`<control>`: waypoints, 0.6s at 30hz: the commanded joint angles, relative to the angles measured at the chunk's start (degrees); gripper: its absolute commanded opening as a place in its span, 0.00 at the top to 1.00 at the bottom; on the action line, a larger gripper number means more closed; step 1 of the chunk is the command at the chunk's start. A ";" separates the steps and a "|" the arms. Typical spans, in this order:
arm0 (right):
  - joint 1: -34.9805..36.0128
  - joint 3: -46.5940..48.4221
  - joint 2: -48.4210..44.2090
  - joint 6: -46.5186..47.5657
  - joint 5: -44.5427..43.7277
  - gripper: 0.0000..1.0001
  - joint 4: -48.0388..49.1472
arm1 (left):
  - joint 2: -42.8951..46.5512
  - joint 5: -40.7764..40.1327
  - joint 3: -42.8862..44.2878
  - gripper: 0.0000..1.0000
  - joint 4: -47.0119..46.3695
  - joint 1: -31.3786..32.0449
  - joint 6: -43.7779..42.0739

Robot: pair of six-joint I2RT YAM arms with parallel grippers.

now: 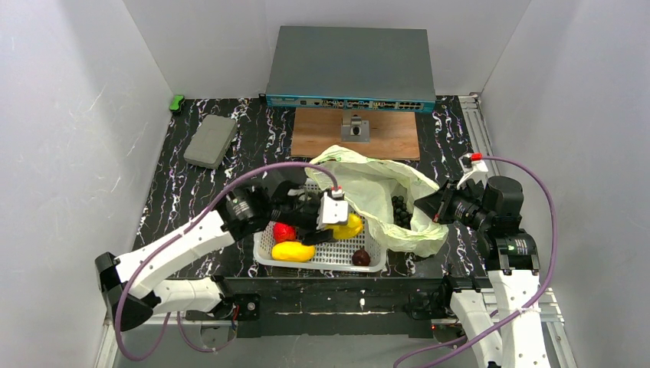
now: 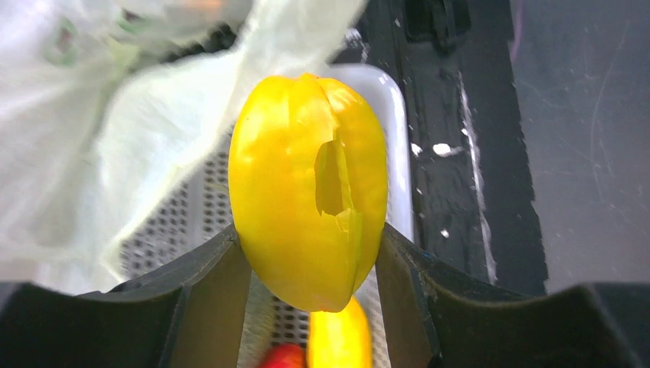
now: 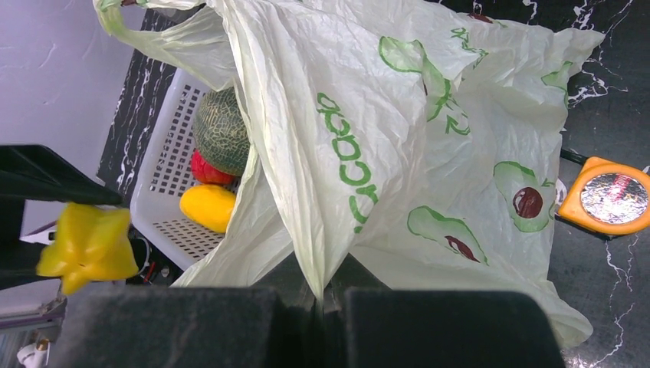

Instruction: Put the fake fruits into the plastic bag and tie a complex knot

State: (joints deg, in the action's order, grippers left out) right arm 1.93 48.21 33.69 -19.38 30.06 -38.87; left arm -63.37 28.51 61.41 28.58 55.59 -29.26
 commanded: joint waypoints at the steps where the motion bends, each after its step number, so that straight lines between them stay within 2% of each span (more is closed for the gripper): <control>1: -0.19 0.13 -0.59 0.72 -1.40 0.99 2.38 | -6.38 1.04 9.69 0.71 1.90 -1.36 -4.65; 6: -0.25 0.20 -0.96 1.58 -1.03 0.99 2.38 | -15.49 -2.90 15.49 0.70 -4.85 -1.43 -8.37; 12: -0.23 1.05 -1.03 0.57 -2.76 0.99 2.45 | -30.97 -1.52 24.78 0.67 -10.03 -1.63 -15.99; 18: -0.18 1.98 -0.18 2.05 -6.97 0.99 4.00 | -42.60 -1.17 30.71 0.63 -17.22 -2.75 -18.20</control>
State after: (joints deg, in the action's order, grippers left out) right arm 1.93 48.21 33.30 -18.65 26.79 -38.61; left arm -103.42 25.96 88.51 17.37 53.84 -43.77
